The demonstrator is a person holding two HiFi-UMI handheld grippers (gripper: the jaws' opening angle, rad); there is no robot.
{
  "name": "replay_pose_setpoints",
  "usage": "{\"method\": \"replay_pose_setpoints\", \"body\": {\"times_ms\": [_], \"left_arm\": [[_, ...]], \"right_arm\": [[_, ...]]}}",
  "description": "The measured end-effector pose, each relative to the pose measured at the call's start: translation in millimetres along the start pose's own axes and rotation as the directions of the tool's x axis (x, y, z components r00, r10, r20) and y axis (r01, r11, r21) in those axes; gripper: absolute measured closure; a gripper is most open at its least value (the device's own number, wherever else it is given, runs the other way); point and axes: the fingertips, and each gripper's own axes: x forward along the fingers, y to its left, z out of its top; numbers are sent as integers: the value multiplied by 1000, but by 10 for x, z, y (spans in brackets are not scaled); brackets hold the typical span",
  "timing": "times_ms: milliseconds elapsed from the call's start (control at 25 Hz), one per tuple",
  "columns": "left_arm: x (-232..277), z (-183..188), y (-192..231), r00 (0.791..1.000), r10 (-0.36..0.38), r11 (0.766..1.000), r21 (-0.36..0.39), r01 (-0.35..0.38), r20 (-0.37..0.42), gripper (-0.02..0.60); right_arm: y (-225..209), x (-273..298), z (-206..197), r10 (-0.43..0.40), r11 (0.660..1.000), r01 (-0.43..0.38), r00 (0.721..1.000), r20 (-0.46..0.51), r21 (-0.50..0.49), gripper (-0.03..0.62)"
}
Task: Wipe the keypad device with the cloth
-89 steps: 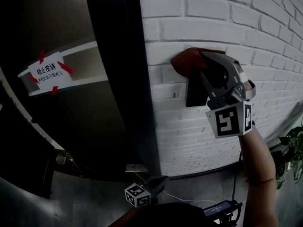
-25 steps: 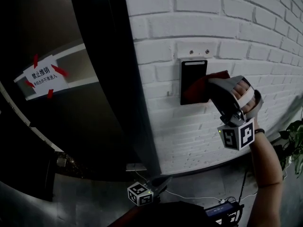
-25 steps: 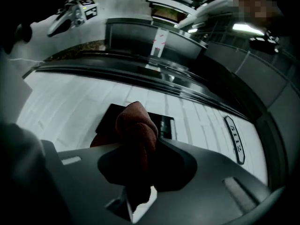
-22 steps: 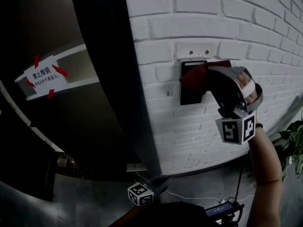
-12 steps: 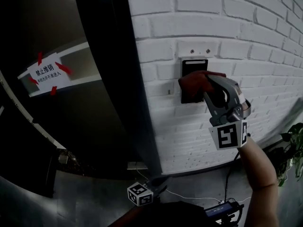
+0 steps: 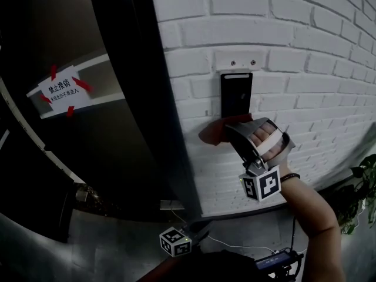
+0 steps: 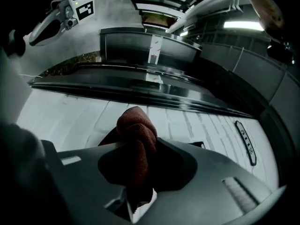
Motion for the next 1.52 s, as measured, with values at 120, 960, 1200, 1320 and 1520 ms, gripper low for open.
{"method": "replay_pose_setpoints", "body": {"times_ms": [120, 960, 1200, 1320, 1520], "left_arm": [[0, 11, 7, 1000, 17, 1000, 2, -17, 6, 578], [109, -172, -148, 996, 85, 996, 0, -85, -18, 578], [-92, -302, -148, 989, 145, 989, -11, -145, -10, 578], [-190, -408, -235, 990, 140, 990, -14, -141, -12, 577], [-397, -533, -439, 994, 105, 994, 17, -105, -10, 578]], "right_arm": [[-482, 176, 120, -86, 996, 85, 996, 27, 16, 502], [758, -901, -378, 195, 433, -362, 932, 307, 826, 505], [2006, -1796, -62, 241, 30, -482, 853, 462, 875, 505], [2449, -2231, 219, 257, -99, -483, 832, 491, 870, 503], [2923, -2997, 674, 330, -259, -423, 806, 491, 869, 503]]}}
